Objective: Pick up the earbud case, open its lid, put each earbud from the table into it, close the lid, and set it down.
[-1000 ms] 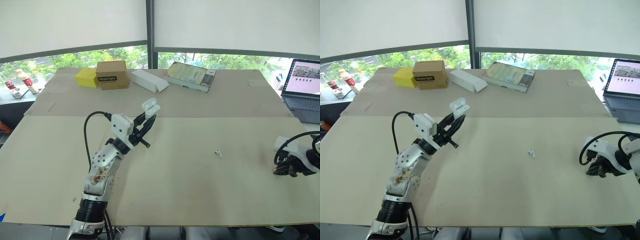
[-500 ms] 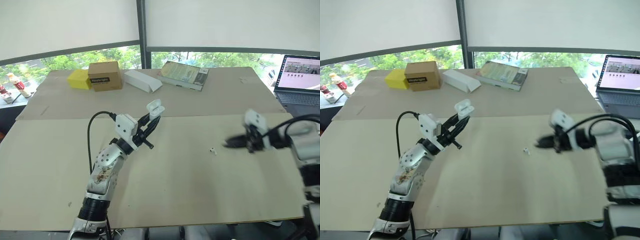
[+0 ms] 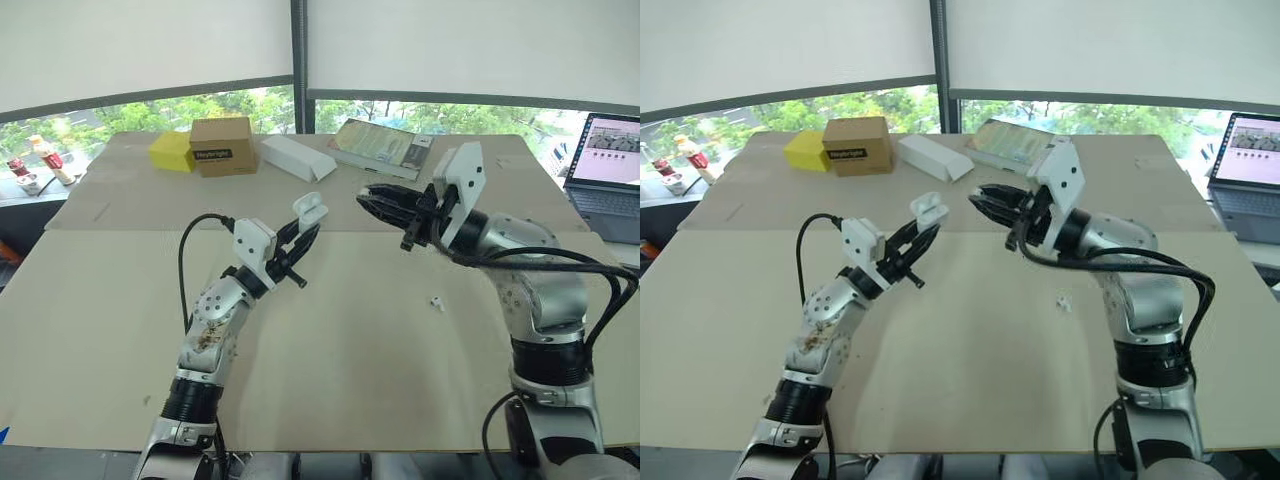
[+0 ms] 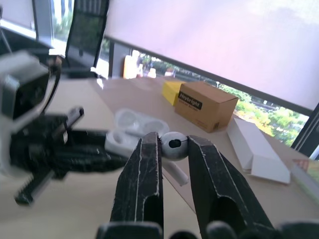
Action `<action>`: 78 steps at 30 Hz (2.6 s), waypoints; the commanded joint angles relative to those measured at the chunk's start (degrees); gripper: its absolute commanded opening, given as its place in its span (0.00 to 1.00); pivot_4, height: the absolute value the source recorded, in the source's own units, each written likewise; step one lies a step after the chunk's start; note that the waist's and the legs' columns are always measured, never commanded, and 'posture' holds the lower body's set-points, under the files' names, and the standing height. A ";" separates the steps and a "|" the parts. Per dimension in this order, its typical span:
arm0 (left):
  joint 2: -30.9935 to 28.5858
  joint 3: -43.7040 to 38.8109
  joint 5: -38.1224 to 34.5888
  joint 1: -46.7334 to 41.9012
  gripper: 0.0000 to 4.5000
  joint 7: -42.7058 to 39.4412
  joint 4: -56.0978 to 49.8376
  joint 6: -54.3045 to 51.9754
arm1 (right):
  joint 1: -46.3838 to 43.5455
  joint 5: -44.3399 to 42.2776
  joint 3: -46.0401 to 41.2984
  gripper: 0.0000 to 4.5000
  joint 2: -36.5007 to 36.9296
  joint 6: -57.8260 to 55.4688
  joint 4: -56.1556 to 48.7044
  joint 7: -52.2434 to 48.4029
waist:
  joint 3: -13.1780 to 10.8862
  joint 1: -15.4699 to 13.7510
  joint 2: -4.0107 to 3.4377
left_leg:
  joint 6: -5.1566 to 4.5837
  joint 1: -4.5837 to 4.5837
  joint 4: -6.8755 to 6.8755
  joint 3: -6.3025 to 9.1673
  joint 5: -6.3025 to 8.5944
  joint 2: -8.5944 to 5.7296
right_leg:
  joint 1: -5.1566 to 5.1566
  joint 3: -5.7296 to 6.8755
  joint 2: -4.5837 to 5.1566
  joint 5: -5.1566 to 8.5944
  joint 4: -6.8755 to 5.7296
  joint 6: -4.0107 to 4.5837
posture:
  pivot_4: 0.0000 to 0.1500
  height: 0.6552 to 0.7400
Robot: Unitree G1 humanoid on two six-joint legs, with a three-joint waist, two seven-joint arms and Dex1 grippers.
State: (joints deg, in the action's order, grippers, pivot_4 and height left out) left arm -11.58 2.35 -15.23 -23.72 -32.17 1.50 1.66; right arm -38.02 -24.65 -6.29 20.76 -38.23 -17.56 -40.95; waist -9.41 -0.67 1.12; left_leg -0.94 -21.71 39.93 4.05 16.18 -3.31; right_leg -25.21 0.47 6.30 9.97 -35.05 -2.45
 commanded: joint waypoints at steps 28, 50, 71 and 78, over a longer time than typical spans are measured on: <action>-0.40 -1.09 0.58 -1.54 0.13 -1.62 -0.13 2.28 | 11.96 0.44 10.30 0.08 28.40 -8.46 -8.08 -1.25 | 0.01 0.63 -0.01 | -0.14 0.01 -0.05 -0.07 0.06 -0.05 | 0.06 0.04 -0.10 0.00 0.12 0.01 | 1.00 1.00; 0.63 -0.82 1.13 -2.76 0.13 -0.80 0.24 2.23 | 1.03 -15.29 3.60 0.08 8.73 -1.21 -6.90 9.85 | 0.00 0.35 0.01 | -0.09 0.08 -0.05 -0.12 0.03 0.13 | 0.06 -0.10 -0.11 -0.01 0.10 0.02 | 1.00 1.00; 2.92 1.80 2.09 -3.70 0.13 -0.74 -1.57 3.04 | -2.19 -31.50 0.05 0.08 -13.35 -15.06 -2.51 37.23 | 0.02 1.12 -0.03 | -0.13 0.07 -0.08 -0.14 0.05 0.00 | -0.01 -0.11 -0.15 -0.01 -0.03 0.02 | 1.00 1.00; 3.02 1.65 1.64 -3.70 0.13 -0.56 -2.50 2.54 | -1.74 -28.76 0.84 0.08 -12.61 -13.60 -1.97 36.42 | 0.02 1.37 -0.03 | -0.13 0.07 -0.09 -0.14 0.05 0.01 | -0.01 -0.11 -0.16 -0.01 -0.02 0.02 | 1.00 1.00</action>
State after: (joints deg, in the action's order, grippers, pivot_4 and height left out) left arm -8.80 4.08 -12.91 -27.01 -32.87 2.06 3.63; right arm -39.57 -54.23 -5.07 7.87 -53.72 -18.01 -3.85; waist -9.39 0.71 1.09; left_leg -1.07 -21.64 39.85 3.91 16.23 -3.31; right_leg -25.22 0.36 6.14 9.96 -35.08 -2.43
